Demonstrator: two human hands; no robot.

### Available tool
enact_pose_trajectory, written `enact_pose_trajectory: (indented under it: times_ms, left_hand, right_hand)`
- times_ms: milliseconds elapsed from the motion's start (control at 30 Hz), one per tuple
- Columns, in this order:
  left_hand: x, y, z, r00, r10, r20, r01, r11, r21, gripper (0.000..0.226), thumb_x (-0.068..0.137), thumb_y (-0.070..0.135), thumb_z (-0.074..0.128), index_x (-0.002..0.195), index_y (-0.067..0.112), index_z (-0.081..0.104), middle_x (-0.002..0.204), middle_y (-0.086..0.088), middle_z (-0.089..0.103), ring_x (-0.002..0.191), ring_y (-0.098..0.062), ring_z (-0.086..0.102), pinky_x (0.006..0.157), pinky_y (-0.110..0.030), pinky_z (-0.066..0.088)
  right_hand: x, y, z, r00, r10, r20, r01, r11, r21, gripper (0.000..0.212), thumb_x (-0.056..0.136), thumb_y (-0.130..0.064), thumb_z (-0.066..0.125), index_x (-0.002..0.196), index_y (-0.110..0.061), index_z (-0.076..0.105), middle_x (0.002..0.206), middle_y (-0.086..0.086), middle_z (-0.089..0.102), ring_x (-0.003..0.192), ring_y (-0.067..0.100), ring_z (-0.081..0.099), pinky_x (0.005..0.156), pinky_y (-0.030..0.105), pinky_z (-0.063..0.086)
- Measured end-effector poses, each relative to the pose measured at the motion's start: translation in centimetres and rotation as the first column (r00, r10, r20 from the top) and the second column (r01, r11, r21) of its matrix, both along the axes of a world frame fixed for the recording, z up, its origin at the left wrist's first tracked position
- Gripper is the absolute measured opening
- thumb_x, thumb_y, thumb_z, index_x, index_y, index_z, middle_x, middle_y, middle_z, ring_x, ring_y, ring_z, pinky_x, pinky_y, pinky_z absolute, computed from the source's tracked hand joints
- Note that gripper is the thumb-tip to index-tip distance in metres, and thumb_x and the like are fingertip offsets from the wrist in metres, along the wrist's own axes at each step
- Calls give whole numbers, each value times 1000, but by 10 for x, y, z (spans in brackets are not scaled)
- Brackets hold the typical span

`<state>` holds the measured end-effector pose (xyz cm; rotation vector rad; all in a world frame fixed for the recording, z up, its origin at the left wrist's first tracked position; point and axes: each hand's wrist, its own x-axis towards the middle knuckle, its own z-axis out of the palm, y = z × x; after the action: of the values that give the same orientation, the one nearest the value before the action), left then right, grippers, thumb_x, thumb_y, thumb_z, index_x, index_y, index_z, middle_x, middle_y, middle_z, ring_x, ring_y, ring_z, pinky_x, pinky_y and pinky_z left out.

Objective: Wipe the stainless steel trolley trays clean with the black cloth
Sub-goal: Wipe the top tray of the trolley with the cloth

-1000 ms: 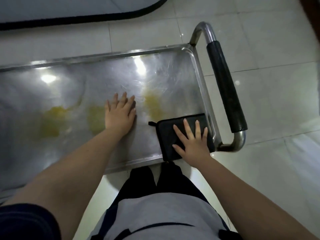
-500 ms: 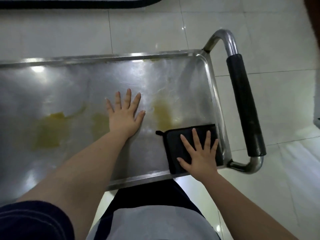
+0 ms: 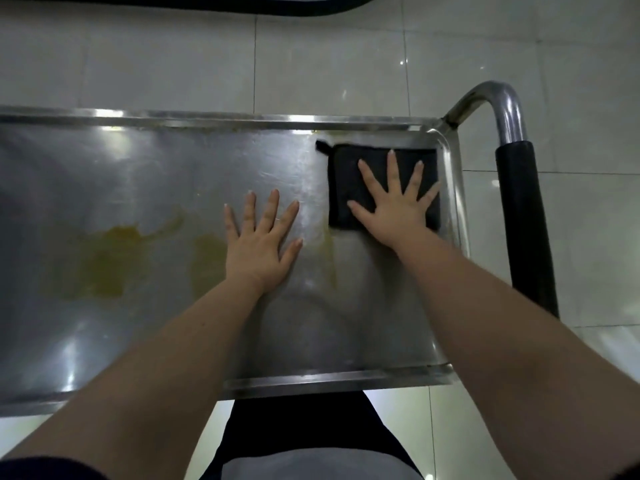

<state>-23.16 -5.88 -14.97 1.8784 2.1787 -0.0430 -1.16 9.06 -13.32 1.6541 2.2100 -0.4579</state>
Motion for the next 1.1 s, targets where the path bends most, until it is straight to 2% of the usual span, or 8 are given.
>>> enact_pose_trajectory:
  times_ms: [133,233,333,533,700,833,967,1100]
  left_hand:
    - [0,1,1,1000,8,-10,-9,1000,-9,64,93,68,3,152,46,-8,164,7,-10,149,-29,-15,113,-60,-15]
    - [0,0,0,1000,2,-21,-2,1000,-25,64,92,69,0,151,47,-13,164,7,-13,149,-29,-18,112,-60,-17]
    - [-1,1,1,1000,2,-22,-3,1000,-28,64,93,69,1,151,46,-13,164,7,-12,149,-31,-17,112,-62,-16]
    - [0,2,3,999,-7,-31,6,999,-32,65,92,68,0,151,45,-14,163,7,-15,149,-31,-17,113,-63,-11]
    - [0,1,0,1000,-1,-30,1,1000,-8,65,93,67,5,152,45,-11,163,7,-13,149,-30,-15,114,-61,-12]
    - [0,0,2,1000,-2,-27,2,1000,-2,65,94,67,8,153,45,-7,164,7,-10,150,-30,-13,115,-61,-11]
    - [4,1,-1,999,51,-18,-49,995,91,64,95,62,19,154,44,2,163,4,-16,149,-30,-17,113,-67,-10]
    - [5,-3,-8,989,141,-41,-131,974,185,68,94,62,26,155,41,2,162,0,-21,148,-33,-20,110,-69,-11]
  right_hand:
    - [54,-113,3,999,54,3,-54,997,55,76,81,-84,12,145,-56,-18,162,-3,-24,143,44,-26,106,73,-14]
    - [90,-199,9,999,44,9,-44,999,30,77,85,-79,19,153,-48,0,165,5,-7,145,51,-10,106,78,2]
    - [103,-229,14,997,64,37,-64,998,-3,77,85,-79,21,154,-46,6,165,8,0,145,52,-4,104,80,9]
    - [63,-97,9,999,16,50,-19,998,63,77,74,-86,6,138,-60,-29,158,-5,-33,141,45,-29,107,72,-13]
    - [11,39,8,1000,-19,-17,19,999,-34,81,79,-84,30,142,-62,-14,160,-6,-27,141,45,-28,107,68,-21]
    - [5,54,10,996,59,63,-64,994,91,83,77,-86,24,148,-56,-7,163,-5,-19,141,45,-29,107,67,-23]
    - [-13,46,1,998,67,12,-68,985,157,81,79,-84,15,149,-53,-11,162,-1,-21,142,48,-23,108,70,-14]
    - [-81,24,-8,966,258,-30,-248,952,179,82,75,-87,6,147,-54,-14,162,1,-21,142,50,-22,100,75,-17]
